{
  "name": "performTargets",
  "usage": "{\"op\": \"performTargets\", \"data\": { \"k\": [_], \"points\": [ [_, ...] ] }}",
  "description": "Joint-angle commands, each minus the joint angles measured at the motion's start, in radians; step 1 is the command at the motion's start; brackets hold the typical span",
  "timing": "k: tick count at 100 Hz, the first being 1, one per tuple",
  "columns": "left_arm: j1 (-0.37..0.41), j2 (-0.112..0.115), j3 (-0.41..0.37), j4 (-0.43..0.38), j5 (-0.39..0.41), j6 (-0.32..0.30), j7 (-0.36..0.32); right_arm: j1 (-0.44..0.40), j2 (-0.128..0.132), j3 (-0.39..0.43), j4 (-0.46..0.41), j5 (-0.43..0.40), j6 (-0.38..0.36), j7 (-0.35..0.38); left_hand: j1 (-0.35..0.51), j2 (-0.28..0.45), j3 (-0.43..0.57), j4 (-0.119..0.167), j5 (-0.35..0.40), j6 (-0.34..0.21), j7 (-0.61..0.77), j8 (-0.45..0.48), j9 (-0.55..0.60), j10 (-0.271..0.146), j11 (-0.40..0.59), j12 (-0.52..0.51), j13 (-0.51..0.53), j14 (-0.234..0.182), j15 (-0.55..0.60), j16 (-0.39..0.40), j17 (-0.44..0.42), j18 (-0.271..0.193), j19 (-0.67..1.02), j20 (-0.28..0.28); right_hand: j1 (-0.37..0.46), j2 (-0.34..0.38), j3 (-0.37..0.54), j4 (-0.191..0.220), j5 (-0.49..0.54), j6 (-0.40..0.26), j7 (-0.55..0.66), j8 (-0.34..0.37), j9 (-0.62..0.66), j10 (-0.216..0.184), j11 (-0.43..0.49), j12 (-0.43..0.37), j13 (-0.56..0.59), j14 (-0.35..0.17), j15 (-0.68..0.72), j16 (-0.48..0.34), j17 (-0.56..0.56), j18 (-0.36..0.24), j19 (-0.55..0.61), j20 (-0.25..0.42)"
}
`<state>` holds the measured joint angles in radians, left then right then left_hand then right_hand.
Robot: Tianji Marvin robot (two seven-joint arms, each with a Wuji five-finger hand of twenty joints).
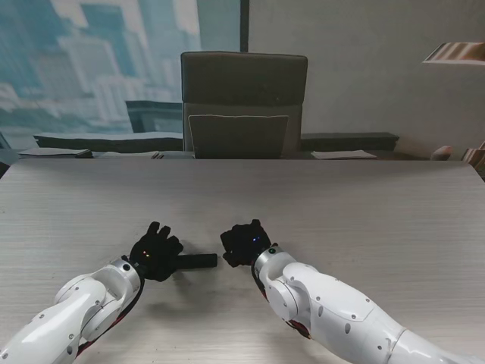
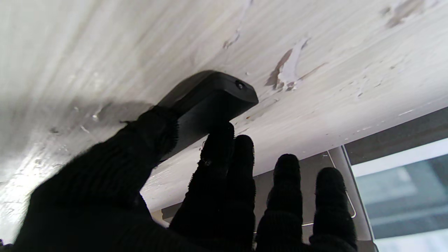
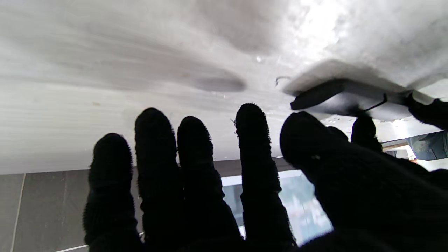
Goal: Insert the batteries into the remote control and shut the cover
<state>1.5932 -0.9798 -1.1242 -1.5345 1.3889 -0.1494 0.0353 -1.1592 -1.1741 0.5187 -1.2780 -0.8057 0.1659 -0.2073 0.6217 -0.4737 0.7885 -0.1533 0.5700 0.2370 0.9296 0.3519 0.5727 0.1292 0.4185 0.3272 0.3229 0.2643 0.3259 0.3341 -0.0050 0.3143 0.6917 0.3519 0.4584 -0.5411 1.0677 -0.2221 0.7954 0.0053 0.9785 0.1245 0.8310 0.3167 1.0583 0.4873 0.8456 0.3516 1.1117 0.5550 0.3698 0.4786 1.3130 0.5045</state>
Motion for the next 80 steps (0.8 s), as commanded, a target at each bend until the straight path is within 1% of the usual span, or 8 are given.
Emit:
{"op": "performTargets", "data": {
  "k": [1,20,45,69,80],
  "points": [
    [0.023,0.000,0.018,0.035,0.002,-0.003,-0.040,-0.021,0.005,-0.006,-0.010,0.000,0.000,0.019,0.103,0.019,-0.081,0.051,0.118,-0.277,0.197,0.052,-0.006,-0.001,0.012,0.009,0.005,-0.008,0.014,-0.002,-0.008,0.005,0.019,0.010,0.015,0.031,0.025,-0.015,0.023,0.008,-0.009,-0.020,0.017,0.033,0.014,-0.008,0.012,0.035,0.021,0.007,0.000,0.032,0.035,0.014],
    [0.022,0.000,0.018,0.034,0.002,-0.003,-0.043,-0.045,0.015,-0.001,-0.038,-0.006,-0.004,0.036,0.107,0.019,-0.083,0.052,0.117,-0.271,0.197,0.051,-0.006,0.000,0.012,0.009,0.006,-0.007,0.014,-0.001,-0.008,0.006,0.020,0.010,0.029,0.040,0.036,-0.008,-0.006,0.007,-0.036,-0.035,0.016,0.032,0.018,-0.006,0.011,0.036,0.030,0.010,-0.002,0.031,0.038,0.016],
    [0.020,0.000,0.021,0.032,0.003,-0.005,-0.048,-0.071,0.023,0.006,-0.078,-0.015,-0.015,0.047,0.111,0.019,-0.086,0.050,0.119,-0.271,0.198,0.051,-0.005,-0.002,0.013,0.009,0.008,-0.008,0.015,-0.001,-0.008,0.006,0.020,0.010,0.048,0.038,0.051,-0.002,-0.027,0.010,-0.030,-0.041,0.020,0.032,0.031,-0.001,0.014,0.036,0.046,0.017,0.000,0.030,0.045,0.020],
    [0.021,0.000,0.022,0.029,0.006,-0.003,-0.049,-0.062,0.017,-0.013,-0.083,0.000,-0.020,0.053,0.114,0.018,-0.087,0.049,0.120,-0.272,0.199,0.051,-0.004,-0.003,0.013,0.009,0.008,-0.007,0.015,-0.001,-0.008,0.006,0.020,0.010,0.055,0.042,0.056,0.000,-0.042,0.011,-0.032,-0.051,0.019,0.030,0.036,0.000,0.014,0.037,0.052,0.019,-0.001,0.031,0.045,0.022],
    [0.020,0.001,0.023,0.029,0.008,-0.003,-0.049,-0.048,0.009,-0.028,-0.075,0.019,-0.022,0.058,0.118,0.016,-0.088,0.047,0.121,-0.272,0.199,0.051,-0.005,-0.004,0.014,0.010,0.009,-0.009,0.015,-0.001,-0.008,0.006,0.020,0.010,0.068,0.038,0.062,0.003,-0.055,0.014,-0.035,-0.057,0.020,0.029,0.037,0.000,0.013,0.038,0.053,0.019,-0.001,0.031,0.045,0.022]
  ]
}}
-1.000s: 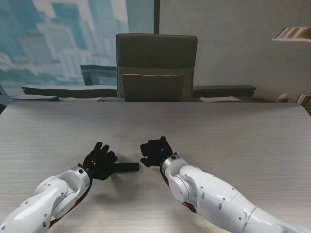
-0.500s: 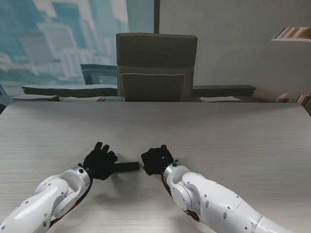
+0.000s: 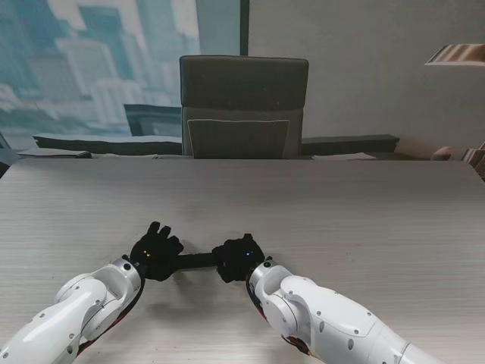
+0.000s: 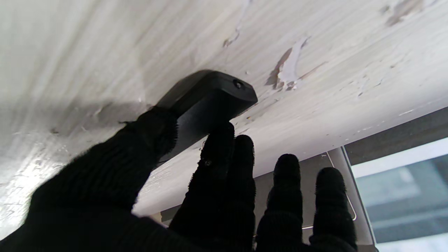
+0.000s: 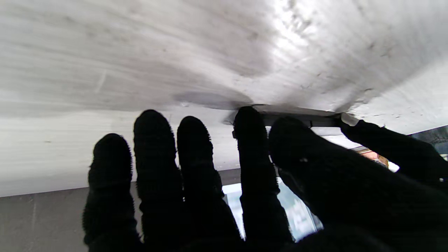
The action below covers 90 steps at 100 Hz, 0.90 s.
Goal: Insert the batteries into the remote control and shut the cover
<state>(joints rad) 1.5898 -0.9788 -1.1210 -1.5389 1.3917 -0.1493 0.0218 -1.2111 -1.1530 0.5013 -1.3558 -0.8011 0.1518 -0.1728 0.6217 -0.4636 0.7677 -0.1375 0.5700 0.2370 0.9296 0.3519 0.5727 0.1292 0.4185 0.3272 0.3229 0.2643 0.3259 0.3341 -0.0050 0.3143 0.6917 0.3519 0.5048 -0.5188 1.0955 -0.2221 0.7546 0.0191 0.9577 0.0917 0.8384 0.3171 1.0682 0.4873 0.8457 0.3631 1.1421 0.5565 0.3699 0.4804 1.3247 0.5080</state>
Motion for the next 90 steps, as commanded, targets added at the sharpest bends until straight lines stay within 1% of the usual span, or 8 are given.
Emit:
{"op": "performTargets", "data": {
  "k": [1,15,31,39,47,64,78,90],
  "points": [
    [0.023,0.000,0.020,0.033,0.006,-0.003,-0.036,0.005,-0.013,-0.012,0.004,0.016,-0.009,0.024,0.118,0.006,-0.067,0.031,0.121,-0.272,0.199,0.051,-0.005,-0.004,0.014,0.010,0.009,-0.009,0.015,-0.001,-0.008,0.006,0.020,0.010,0.022,0.016,0.035,0.003,-0.015,0.001,-0.015,-0.025,0.013,0.029,0.027,0.000,0.013,0.026,0.023,0.018,-0.002,0.029,0.034,0.019],
    [0.019,0.000,0.023,0.036,0.003,-0.010,-0.033,0.036,-0.026,-0.046,0.018,0.046,-0.029,0.035,0.124,0.004,-0.068,0.028,0.122,-0.273,0.198,0.050,-0.003,-0.007,0.016,0.011,0.011,-0.010,0.015,-0.001,-0.005,0.006,0.021,0.010,0.031,0.012,0.038,0.004,-0.020,0.000,-0.011,-0.031,0.016,0.029,0.027,0.000,0.014,0.027,0.025,0.018,-0.001,0.030,0.034,0.019],
    [0.017,0.000,0.025,0.039,-0.001,-0.015,-0.026,0.079,-0.049,-0.100,0.044,0.087,-0.063,0.052,0.126,0.005,-0.071,0.026,0.124,-0.271,0.198,0.050,-0.003,-0.008,0.017,0.011,0.013,-0.011,0.016,-0.002,-0.005,0.006,0.021,0.011,0.031,0.011,0.038,0.003,-0.023,-0.004,-0.006,-0.035,0.018,0.025,0.031,0.001,0.017,0.023,0.029,0.020,0.003,0.029,0.036,0.021],
    [0.017,0.000,0.025,0.041,-0.002,-0.014,-0.022,0.094,-0.060,-0.121,0.057,0.106,-0.070,0.061,0.127,0.005,-0.071,0.026,0.123,-0.267,0.198,0.049,-0.003,-0.007,0.017,0.012,0.013,-0.011,0.016,-0.002,-0.005,0.006,0.021,0.011,0.033,0.012,0.039,0.004,-0.027,-0.004,-0.005,-0.037,0.018,0.025,0.032,0.001,0.017,0.023,0.031,0.020,0.003,0.029,0.036,0.021],
    [0.018,0.000,0.025,0.042,-0.002,-0.014,-0.018,0.102,-0.065,-0.132,0.058,0.115,-0.072,0.068,0.127,0.005,-0.072,0.026,0.124,-0.271,0.198,0.050,-0.003,-0.008,0.017,0.012,0.013,-0.011,0.017,-0.002,-0.005,0.006,0.021,0.011,0.032,0.013,0.038,0.004,-0.032,-0.006,-0.005,-0.038,0.018,0.024,0.034,0.002,0.018,0.021,0.032,0.021,0.005,0.029,0.037,0.021],
    [0.023,0.000,0.020,0.040,0.001,-0.013,-0.015,0.094,-0.056,-0.120,0.039,0.103,-0.065,0.071,0.128,0.006,-0.072,0.025,0.123,-0.270,0.198,0.049,-0.004,-0.008,0.017,0.012,0.012,-0.011,0.016,-0.002,-0.005,0.006,0.021,0.011,0.025,0.012,0.036,0.004,-0.030,0.000,0.000,-0.038,0.017,0.023,0.037,0.003,0.020,0.020,0.037,0.022,0.006,0.028,0.038,0.022],
    [0.026,0.000,0.016,0.038,0.004,-0.011,-0.015,0.064,-0.038,-0.072,0.004,0.068,-0.054,0.053,0.128,0.007,-0.074,0.026,0.123,-0.271,0.198,0.050,-0.004,-0.007,0.017,0.011,0.013,-0.010,0.017,-0.002,-0.005,0.006,0.021,0.011,0.002,0.007,0.029,0.004,-0.022,0.010,0.014,-0.021,0.013,0.022,0.041,0.005,0.018,0.017,0.039,0.023,0.006,0.025,0.040,0.023],
    [0.026,0.000,0.016,0.036,0.005,-0.012,-0.019,0.049,-0.027,-0.034,-0.010,0.033,-0.039,0.033,0.128,0.007,-0.074,0.026,0.122,-0.271,0.198,0.050,-0.004,-0.008,0.017,0.011,0.013,-0.011,0.017,-0.002,-0.004,0.007,0.022,0.011,-0.006,0.006,0.026,0.007,-0.018,0.037,0.016,-0.005,0.006,0.022,0.042,0.005,0.012,0.015,0.039,0.024,0.003,0.024,0.040,0.024]
  ]
}}
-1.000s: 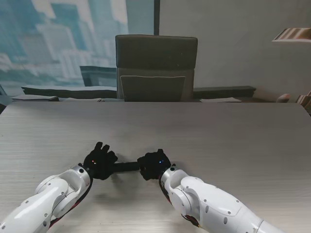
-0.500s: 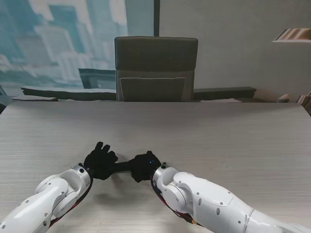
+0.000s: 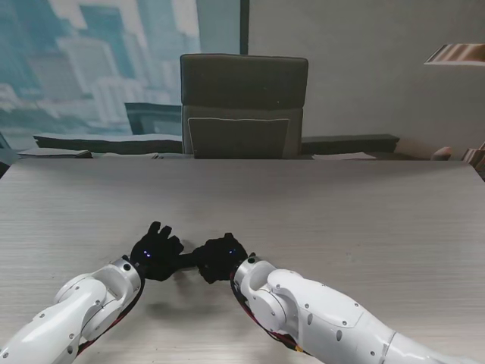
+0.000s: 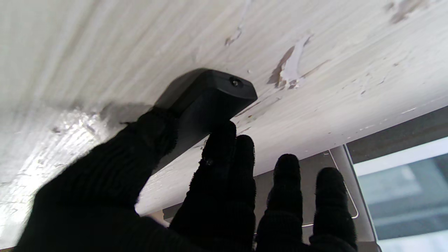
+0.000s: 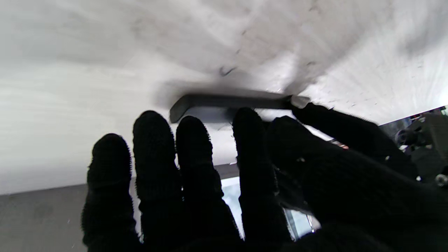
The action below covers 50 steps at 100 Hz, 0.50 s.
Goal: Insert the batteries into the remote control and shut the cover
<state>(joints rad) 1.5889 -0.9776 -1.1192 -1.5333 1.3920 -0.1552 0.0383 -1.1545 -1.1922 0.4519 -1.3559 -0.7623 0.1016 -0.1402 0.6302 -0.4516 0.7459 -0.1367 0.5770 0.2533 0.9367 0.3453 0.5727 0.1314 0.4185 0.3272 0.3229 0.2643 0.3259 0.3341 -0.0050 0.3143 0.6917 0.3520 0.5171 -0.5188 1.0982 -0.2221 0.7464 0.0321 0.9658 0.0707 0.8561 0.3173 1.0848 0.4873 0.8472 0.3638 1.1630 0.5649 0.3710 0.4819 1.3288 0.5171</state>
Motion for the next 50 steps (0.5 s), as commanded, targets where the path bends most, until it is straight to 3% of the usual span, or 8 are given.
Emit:
{"op": "performTargets", "data": {
  "k": [1,20,50],
  "points": [
    [0.027,-0.001,0.014,0.030,0.005,-0.006,-0.036,-0.008,0.013,0.018,-0.011,-0.007,0.013,-0.001,0.120,-0.005,-0.053,0.025,0.115,-0.287,0.191,0.056,-0.004,-0.010,0.017,0.011,0.013,-0.011,0.017,-0.002,-0.004,0.007,0.022,0.011,-0.019,0.006,0.023,0.007,-0.009,0.024,0.008,0.017,-0.012,0.022,0.026,0.005,0.010,0.014,0.018,0.015,0.002,0.022,0.035,0.015],
    [0.027,-0.001,0.014,0.029,0.005,-0.006,-0.040,-0.002,0.019,0.038,0.002,-0.033,0.053,-0.006,0.120,-0.005,-0.052,0.025,0.114,-0.289,0.192,0.057,-0.004,-0.010,0.017,0.012,0.012,-0.012,0.017,-0.002,-0.004,0.007,0.022,0.011,-0.057,0.037,0.000,0.024,0.005,0.053,-0.039,0.043,-0.033,0.037,0.022,0.005,-0.009,0.022,0.016,0.018,-0.014,0.022,0.034,0.016],
    [0.026,-0.001,0.015,0.029,0.004,-0.006,-0.041,0.022,0.008,0.002,0.039,-0.003,0.091,0.020,0.121,-0.005,-0.053,0.025,0.114,-0.285,0.191,0.056,-0.004,-0.011,0.017,0.012,0.013,-0.012,0.017,-0.002,-0.004,0.006,0.022,0.011,-0.094,0.090,-0.030,0.057,0.037,0.079,-0.110,0.077,-0.039,0.046,0.018,0.004,-0.019,0.032,0.013,0.022,-0.025,0.027,0.033,0.018]
  ]
}}
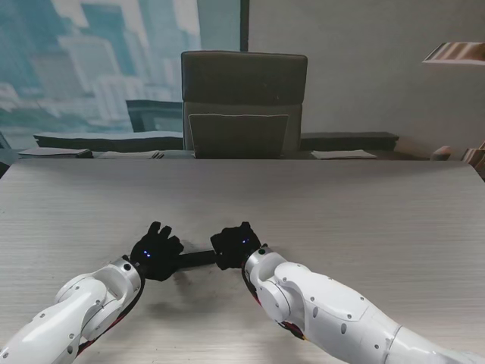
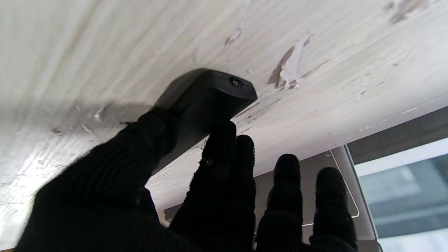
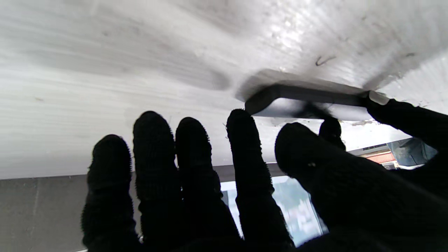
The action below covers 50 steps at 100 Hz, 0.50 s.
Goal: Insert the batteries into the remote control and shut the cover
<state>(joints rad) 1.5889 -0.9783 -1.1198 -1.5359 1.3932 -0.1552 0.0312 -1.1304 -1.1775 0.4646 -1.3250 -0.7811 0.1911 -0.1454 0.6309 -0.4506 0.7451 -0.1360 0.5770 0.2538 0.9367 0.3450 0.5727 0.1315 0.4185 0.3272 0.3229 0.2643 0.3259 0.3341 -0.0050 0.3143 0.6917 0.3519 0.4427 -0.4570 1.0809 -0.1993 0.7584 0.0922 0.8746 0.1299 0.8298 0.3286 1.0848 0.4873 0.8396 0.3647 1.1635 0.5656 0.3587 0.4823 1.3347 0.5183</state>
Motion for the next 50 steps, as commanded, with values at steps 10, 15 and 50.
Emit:
{"op": "performTargets", "data": {
  "k": [10,15,50],
  "points": [
    [0.026,-0.001,0.016,0.032,0.003,-0.006,-0.034,0.006,-0.012,-0.031,0.014,0.032,-0.007,0.036,0.120,-0.006,-0.053,0.024,0.114,-0.285,0.190,0.056,-0.004,-0.009,0.017,0.012,0.012,-0.011,0.017,-0.002,-0.004,0.006,0.021,0.011,-0.016,0.033,-0.016,0.033,0.035,0.016,-0.023,0.021,-0.009,0.032,0.018,0.004,-0.009,0.030,0.013,0.021,-0.012,0.026,0.027,0.018],
    [0.026,-0.001,0.016,0.032,0.003,-0.006,-0.032,0.011,-0.016,-0.042,0.017,0.042,-0.015,0.040,0.120,-0.005,-0.053,0.024,0.115,-0.287,0.191,0.057,-0.004,-0.011,0.017,0.012,0.012,-0.011,0.017,-0.002,-0.004,0.006,0.021,0.011,-0.011,0.034,-0.017,0.030,0.041,0.012,-0.023,0.023,-0.006,0.031,0.018,0.003,-0.007,0.031,0.013,0.021,-0.010,0.025,0.028,0.018],
    [0.028,0.000,0.014,0.031,0.008,-0.005,-0.027,0.050,-0.044,-0.100,0.048,0.086,-0.066,0.051,0.118,0.001,-0.063,0.022,0.108,-0.299,0.189,0.057,-0.005,-0.010,0.017,0.012,0.012,-0.011,0.017,-0.002,-0.005,0.006,0.020,0.010,0.043,0.051,-0.029,-0.005,0.026,-0.012,0.016,0.007,0.002,0.018,0.022,0.005,0.004,0.021,0.016,0.021,-0.001,0.021,0.031,0.019]
  ]
}}
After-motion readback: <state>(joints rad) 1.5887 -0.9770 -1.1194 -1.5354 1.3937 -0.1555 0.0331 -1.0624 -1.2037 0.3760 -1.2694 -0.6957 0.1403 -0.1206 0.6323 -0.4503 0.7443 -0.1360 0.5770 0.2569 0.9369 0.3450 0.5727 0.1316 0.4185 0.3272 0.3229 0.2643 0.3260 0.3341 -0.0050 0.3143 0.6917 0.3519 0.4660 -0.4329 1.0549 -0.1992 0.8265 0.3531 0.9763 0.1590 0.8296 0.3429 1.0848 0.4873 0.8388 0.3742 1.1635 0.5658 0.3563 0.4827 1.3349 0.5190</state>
